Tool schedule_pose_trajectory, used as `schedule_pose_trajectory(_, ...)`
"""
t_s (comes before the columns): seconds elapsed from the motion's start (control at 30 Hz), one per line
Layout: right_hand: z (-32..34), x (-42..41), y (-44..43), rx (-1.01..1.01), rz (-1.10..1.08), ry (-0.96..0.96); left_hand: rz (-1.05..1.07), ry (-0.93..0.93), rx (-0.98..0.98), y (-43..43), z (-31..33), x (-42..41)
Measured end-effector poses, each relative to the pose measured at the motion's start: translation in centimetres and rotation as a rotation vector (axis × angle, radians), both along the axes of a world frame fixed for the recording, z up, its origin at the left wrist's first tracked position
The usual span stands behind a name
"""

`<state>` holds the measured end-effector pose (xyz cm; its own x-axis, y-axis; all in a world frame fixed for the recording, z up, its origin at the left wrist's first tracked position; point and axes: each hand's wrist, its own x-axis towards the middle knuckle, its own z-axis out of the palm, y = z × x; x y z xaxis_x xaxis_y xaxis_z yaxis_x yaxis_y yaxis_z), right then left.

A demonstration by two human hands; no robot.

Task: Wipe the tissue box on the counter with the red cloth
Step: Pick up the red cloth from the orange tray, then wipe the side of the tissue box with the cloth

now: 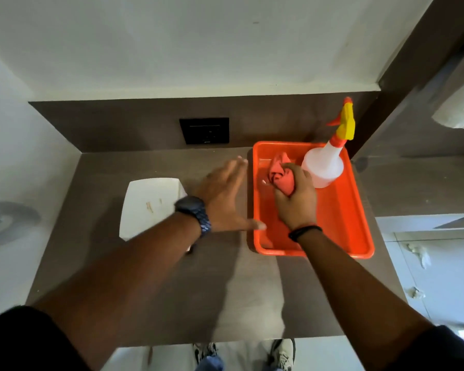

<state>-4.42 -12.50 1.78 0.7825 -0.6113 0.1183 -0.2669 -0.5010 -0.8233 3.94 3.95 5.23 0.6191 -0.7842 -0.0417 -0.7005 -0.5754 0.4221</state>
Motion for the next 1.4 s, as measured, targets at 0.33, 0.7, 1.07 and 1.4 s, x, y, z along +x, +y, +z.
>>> schedule_pose_trajectory(0.33, -0.1, 2.8, 13.7, 0.596, 0.018, 0.001, 0.003, -0.063, 0.404, 14.0, 3.6, 5.0)
schedule_pose_trajectory(0.7, -2.3, -0.1, 18.9, 0.973, 0.120, -0.175, 0.060, -0.110, 0.398, 14.5, 0.4, 4.7)
schedule_pose_trajectory(1.07, -1.8, 4.1, 19.3, 0.902, -0.058, -0.073, 0.086, -0.152, 0.380, 14.5, 0.0, 4.7)
schedule_pose_trajectory(1.4, -1.1, 3.7, 20.4, 0.855, -0.067, -0.227, 0.086, -0.116, 0.311, 14.5, 0.4, 4.4)
